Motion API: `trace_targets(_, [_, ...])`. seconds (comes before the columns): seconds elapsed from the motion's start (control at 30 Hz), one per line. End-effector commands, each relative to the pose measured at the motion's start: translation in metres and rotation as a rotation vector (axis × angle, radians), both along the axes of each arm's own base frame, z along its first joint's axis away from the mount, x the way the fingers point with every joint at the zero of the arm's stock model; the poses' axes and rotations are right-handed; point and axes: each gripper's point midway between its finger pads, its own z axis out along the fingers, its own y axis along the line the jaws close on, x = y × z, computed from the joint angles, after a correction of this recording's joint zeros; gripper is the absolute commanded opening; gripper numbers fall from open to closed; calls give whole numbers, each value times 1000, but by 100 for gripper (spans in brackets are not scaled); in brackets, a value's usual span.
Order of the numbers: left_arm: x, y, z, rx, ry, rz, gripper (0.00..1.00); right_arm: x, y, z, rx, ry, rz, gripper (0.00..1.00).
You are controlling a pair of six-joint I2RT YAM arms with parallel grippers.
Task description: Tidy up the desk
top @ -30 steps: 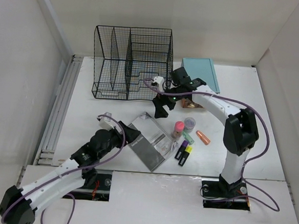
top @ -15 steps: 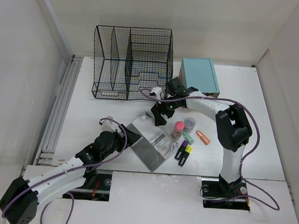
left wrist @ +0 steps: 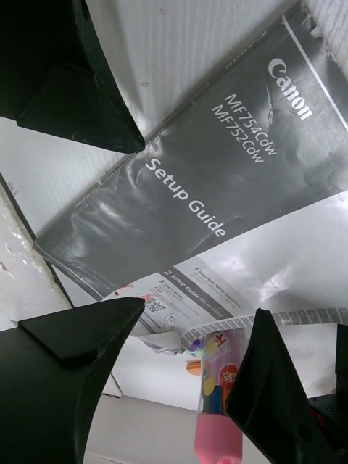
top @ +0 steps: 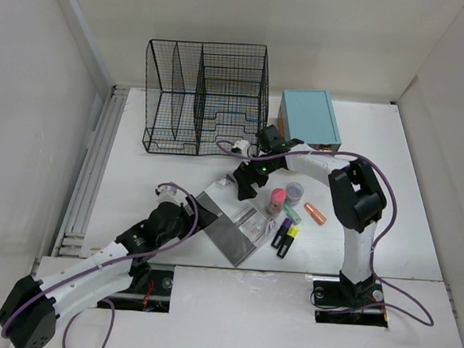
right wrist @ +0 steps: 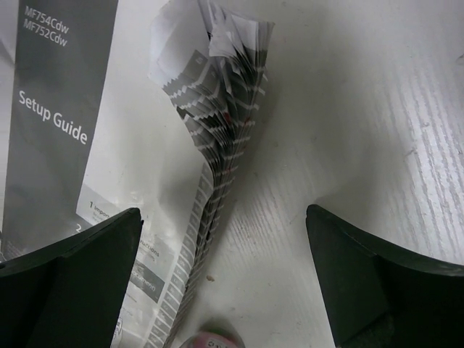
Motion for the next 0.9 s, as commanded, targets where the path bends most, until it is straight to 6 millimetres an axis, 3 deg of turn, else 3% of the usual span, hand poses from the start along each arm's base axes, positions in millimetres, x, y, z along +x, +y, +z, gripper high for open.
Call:
trace_targets(0.0, [-5, -4, 12, -7, 18, -28, 78, -11, 9, -7, 24, 45, 32, 100])
trace_targets(0.23, [-17, -12, -14, 19, 131, -85, 78, -32, 13, -13, 15, 75, 68, 100])
trace_targets(0.5, [-25, -9, -34, 107, 204, -117, 78, -33, 17, -12, 21, 66, 78, 97])
trace_targets(0.57, [-26, -11, -38, 110, 222, -128, 78, -37, 16, -15, 22, 89, 83, 91])
trace_targets(0.7, [-27, -14, -44, 112, 240, -138, 78, -51, 24, -7, 71, 136, 149, 68])
trace_targets(0.87, [-31, -15, -48, 117, 253, -153, 78, -79, 30, -5, 90, 214, 263, 45])
